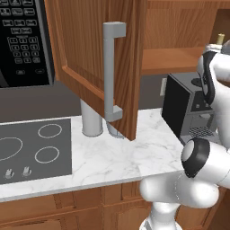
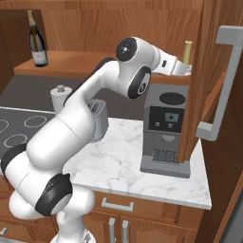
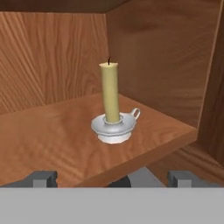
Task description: Get the candle and the wine from the cabinet and move them to the dining counter.
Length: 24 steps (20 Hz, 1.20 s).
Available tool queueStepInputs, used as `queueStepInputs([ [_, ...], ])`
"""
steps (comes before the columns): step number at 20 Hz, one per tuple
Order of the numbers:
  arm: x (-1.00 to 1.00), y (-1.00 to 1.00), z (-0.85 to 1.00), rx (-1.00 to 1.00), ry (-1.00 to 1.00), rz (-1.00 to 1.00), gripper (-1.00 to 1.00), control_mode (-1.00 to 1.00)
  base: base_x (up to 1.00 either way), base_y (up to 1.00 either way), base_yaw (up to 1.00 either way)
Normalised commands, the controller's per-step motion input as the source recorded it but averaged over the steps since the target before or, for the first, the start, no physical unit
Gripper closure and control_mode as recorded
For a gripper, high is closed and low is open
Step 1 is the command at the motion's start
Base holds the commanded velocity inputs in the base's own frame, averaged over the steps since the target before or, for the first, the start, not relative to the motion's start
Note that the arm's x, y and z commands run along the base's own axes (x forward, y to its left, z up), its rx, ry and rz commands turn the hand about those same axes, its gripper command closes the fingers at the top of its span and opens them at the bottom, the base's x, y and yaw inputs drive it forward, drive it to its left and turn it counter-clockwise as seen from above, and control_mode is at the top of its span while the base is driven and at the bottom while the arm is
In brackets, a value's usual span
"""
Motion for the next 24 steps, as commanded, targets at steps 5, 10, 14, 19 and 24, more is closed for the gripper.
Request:
queueStepInputs([
  [5,0.33,-0.05,0.00,0.00,0.04,0.00,-1.00,-1.00,0.00,0.00,0.00],
  [10,0.30,-0.10,0.00,0.00,0.00,0.00,-1.00,-1.00,0.00,0.00,0.00],
  [14,0.27,-0.19,0.00,0.00,0.00,0.00,-1.00,-1.00,0.00,0.00,0.00],
  [19,0.18,-0.29,0.00,0.00,0.00,0.00,-1.00,-1.00,0.00,0.00,0.00],
  [24,0.23,-0.30,0.00,0.00,0.03,0.00,-1.00,-1.00,0.00,0.00,0.00],
])
